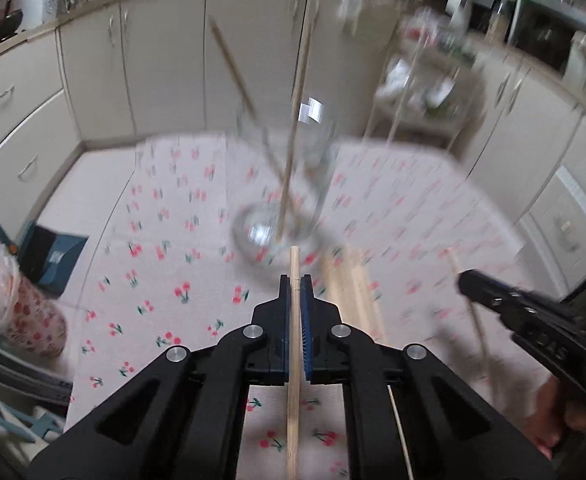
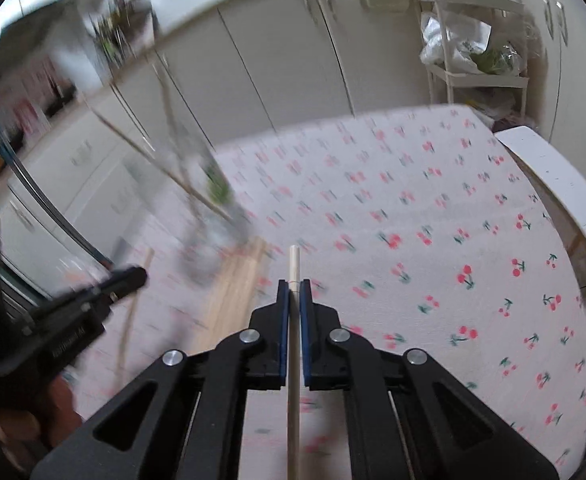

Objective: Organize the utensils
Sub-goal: 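Lift the held sticks with both tools and carry them above the jar mouth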

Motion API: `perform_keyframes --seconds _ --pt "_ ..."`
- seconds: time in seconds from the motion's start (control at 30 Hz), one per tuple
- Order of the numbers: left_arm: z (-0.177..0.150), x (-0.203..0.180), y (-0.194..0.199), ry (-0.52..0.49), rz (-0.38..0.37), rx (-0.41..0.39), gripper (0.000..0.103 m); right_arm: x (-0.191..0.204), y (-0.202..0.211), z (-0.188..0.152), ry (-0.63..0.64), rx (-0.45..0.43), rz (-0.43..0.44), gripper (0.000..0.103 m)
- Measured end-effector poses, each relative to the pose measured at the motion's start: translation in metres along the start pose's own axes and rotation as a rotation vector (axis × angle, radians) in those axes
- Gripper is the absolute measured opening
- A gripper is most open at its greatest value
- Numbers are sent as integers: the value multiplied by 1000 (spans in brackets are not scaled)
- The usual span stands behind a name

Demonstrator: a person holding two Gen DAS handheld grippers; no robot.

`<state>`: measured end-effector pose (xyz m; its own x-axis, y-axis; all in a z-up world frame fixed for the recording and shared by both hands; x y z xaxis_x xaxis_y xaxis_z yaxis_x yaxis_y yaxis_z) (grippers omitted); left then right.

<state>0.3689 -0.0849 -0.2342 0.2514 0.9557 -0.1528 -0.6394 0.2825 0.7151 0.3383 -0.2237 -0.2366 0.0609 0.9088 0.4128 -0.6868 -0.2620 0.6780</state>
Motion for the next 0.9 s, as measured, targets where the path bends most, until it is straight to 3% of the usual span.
perform_keyframes --seconds 0.23,0.47,0.7,0.9 --pt "48 -1 89 34 -43 -221 5 54 74 43 -21 -231 135 6" --pt "86 -5 153 74 -84 -395 5 86 127 86 14 -435 153 6" --pt "117 4 171 119 -101 -479 5 109 130 111 48 -502 175 6" --pt "146 7 153 160 -161 -529 5 114 117 138 50 -563 164 6"
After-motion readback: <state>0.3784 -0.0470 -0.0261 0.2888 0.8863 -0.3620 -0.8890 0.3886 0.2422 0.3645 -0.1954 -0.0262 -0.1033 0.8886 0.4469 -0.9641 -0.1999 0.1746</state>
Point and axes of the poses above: each gripper's, at about its wrist camera, not at the fingertips, and y roughly against the way its jaws point, x to its left, z to its top, the point moved 9 cm from there along -y, roughly the way its jaws point
